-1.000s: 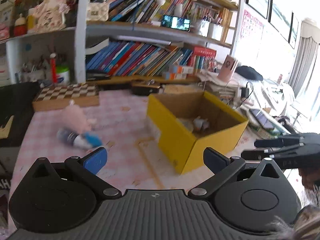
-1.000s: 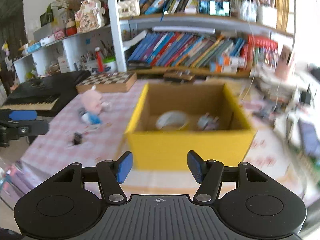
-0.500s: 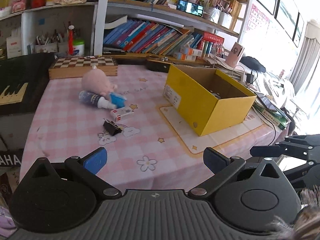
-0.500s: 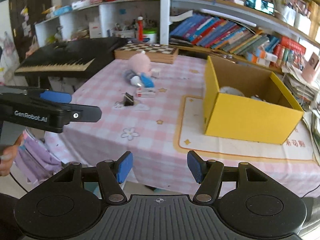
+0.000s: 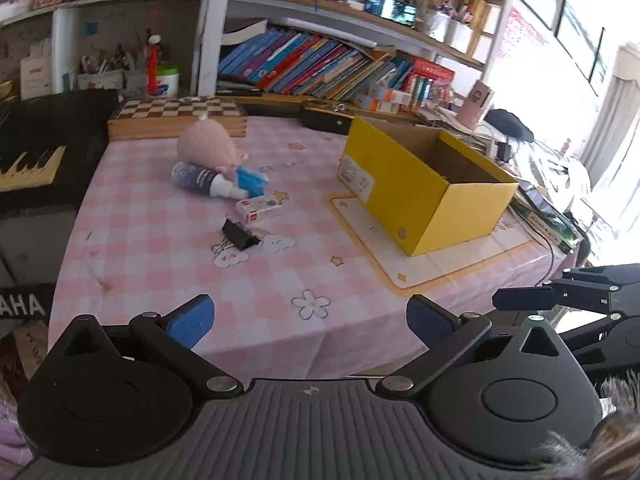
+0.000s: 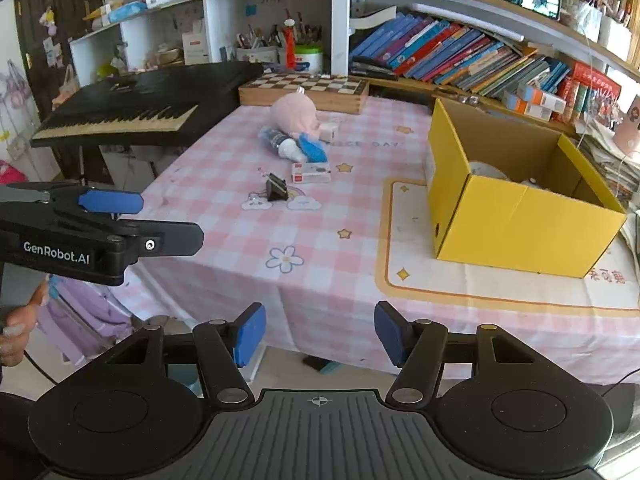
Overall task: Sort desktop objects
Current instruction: 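Lower the left tool to the black binder clip while the right tool approaches the white staple box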
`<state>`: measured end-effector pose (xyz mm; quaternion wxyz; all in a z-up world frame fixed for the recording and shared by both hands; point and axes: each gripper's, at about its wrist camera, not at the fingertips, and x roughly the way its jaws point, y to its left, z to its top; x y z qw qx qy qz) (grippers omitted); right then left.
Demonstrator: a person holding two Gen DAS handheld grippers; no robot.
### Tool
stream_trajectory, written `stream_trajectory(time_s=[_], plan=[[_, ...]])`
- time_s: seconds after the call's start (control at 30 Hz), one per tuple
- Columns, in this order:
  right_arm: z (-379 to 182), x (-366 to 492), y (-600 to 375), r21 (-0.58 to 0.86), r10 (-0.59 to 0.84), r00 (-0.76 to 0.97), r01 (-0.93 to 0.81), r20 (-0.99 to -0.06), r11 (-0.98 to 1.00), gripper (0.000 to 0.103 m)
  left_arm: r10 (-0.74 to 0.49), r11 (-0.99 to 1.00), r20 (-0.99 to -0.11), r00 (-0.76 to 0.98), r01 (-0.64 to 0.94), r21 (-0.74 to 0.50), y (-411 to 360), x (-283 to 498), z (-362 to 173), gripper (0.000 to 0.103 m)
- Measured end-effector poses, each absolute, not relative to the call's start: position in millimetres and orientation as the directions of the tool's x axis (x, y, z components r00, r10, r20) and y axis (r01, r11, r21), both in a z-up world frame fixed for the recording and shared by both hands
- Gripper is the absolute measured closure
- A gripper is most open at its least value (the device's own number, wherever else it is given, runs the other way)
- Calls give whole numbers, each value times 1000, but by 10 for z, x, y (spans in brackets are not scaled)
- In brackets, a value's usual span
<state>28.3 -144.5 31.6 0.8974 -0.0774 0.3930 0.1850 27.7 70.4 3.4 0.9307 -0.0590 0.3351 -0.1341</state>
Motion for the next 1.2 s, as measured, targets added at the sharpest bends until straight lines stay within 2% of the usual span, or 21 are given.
stream_trajectory(time_s=[0.63, 1.2], plan=[[268, 565, -1194, 53, 369, 588, -484, -720, 874, 42, -180, 982, -616, 767, 98, -164, 876, 293, 64, 0], [202, 1254, -1210, 28, 365, 624, -481, -691, 876, 42, -131, 987, -607, 784, 43, -156, 784, 775, -6, 0]])
